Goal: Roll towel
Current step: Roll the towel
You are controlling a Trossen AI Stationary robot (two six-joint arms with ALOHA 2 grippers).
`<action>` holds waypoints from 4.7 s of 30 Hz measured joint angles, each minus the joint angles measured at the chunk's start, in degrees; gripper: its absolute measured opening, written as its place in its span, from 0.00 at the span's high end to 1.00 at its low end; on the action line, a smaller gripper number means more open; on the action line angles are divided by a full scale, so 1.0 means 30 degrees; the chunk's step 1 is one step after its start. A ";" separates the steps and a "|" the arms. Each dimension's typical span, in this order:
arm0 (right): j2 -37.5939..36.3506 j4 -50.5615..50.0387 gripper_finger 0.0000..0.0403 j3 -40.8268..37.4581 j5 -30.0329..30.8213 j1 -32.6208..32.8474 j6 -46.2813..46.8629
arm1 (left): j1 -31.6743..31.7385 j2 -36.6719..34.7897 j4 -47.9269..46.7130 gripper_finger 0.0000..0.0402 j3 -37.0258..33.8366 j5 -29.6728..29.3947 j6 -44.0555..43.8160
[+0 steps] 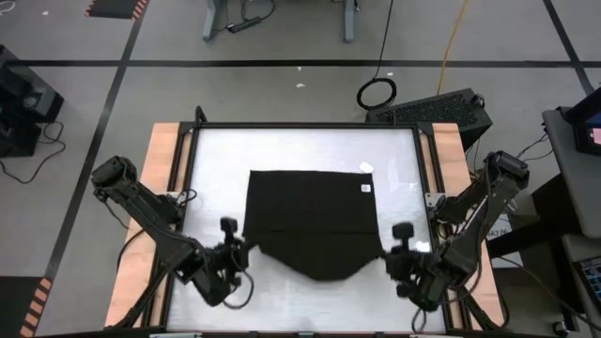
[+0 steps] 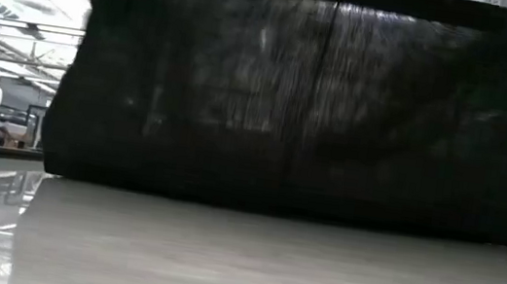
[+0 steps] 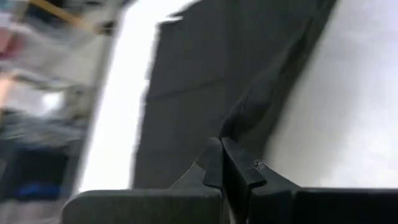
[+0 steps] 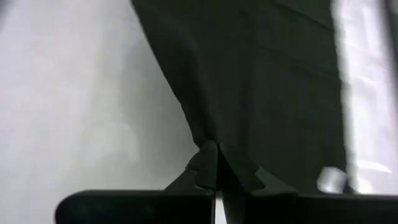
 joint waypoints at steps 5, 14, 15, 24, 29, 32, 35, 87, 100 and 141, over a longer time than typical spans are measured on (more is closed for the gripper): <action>-0.0809 -0.4165 1.00 0.0000 0.1790 -0.1997 0.1987 | 0.2251 -0.0016 -0.1293 1.00 0.0000 -0.3465 -0.0040; -0.2828 -0.5760 1.00 0.0000 0.3490 -0.7878 -0.1147 | 0.7954 -0.0016 -0.1221 1.00 0.0000 -0.3202 0.2362; -0.2981 -0.5488 1.00 -0.0007 0.3466 -0.8629 -0.1937 | 0.8502 -0.0013 -0.1168 1.00 0.0000 -0.2865 0.2558; -0.4456 0.1568 1.00 -0.3246 0.0466 -1.5153 -1.0013 | 1.1532 -0.0009 -0.0446 1.00 0.0000 -0.0297 0.4038; -0.4709 0.4622 1.00 -0.4793 -0.1650 -1.7940 -1.2292 | 1.2506 0.0147 0.0319 1.00 0.0000 0.1879 0.4647; -0.4709 0.5923 1.00 -0.5407 -0.3407 -1.9214 -1.3237 | 1.2996 0.0561 0.0624 1.00 0.0000 0.3134 0.5150; -0.4709 0.6845 1.00 -0.5782 -0.4883 -2.0346 -1.3909 | 1.3399 0.1090 0.0957 1.00 -0.0007 0.3679 0.5520; -0.5074 0.5432 0.70 -0.6819 -1.6465 -2.1571 -1.4570 | 1.2828 0.2286 0.0123 0.64 -0.2499 1.5195 0.5805; -0.1236 0.5437 0.68 -0.6816 -1.6239 -2.1439 -1.4559 | 1.3578 0.2286 0.0367 0.64 -0.2707 1.5724 0.6444; 0.0005 0.6508 1.00 -0.6798 -1.4312 -2.1184 -1.6008 | 1.4342 0.2286 0.1683 0.64 -0.4102 1.7266 0.7522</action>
